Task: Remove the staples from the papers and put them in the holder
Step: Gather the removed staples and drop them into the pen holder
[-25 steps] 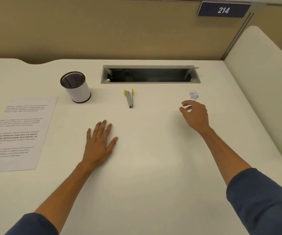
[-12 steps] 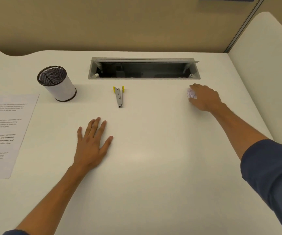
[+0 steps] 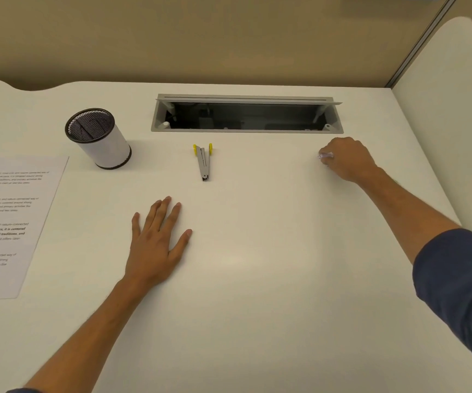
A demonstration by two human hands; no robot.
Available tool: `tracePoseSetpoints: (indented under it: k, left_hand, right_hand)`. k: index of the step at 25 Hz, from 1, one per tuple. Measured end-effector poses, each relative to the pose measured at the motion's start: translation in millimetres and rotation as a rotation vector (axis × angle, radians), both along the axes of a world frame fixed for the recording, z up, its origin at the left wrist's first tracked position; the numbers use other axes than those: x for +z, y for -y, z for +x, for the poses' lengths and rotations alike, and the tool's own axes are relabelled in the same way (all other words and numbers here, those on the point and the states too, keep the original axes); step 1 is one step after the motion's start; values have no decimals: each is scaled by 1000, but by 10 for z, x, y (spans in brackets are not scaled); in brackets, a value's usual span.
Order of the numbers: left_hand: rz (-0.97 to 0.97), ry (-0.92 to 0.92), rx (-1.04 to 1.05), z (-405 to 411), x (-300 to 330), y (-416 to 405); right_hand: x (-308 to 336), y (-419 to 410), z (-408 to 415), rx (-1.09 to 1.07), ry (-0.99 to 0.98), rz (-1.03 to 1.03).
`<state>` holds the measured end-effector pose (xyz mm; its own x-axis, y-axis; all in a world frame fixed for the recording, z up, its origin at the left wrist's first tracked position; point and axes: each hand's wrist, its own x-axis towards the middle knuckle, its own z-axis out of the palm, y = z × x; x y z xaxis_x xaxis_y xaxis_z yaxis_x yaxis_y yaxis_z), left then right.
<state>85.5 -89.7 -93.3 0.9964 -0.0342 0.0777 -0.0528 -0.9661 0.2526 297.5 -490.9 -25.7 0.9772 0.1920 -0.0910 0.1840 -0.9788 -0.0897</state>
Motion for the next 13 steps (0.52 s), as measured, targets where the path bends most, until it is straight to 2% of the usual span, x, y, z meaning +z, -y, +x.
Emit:
tracePoseSetpoints:
  k: [13]
  left_hand:
    - [-17, -2, 11, -4, -1, 3]
  right_hand:
    - [-57, -48, 16, -81, 31, 147]
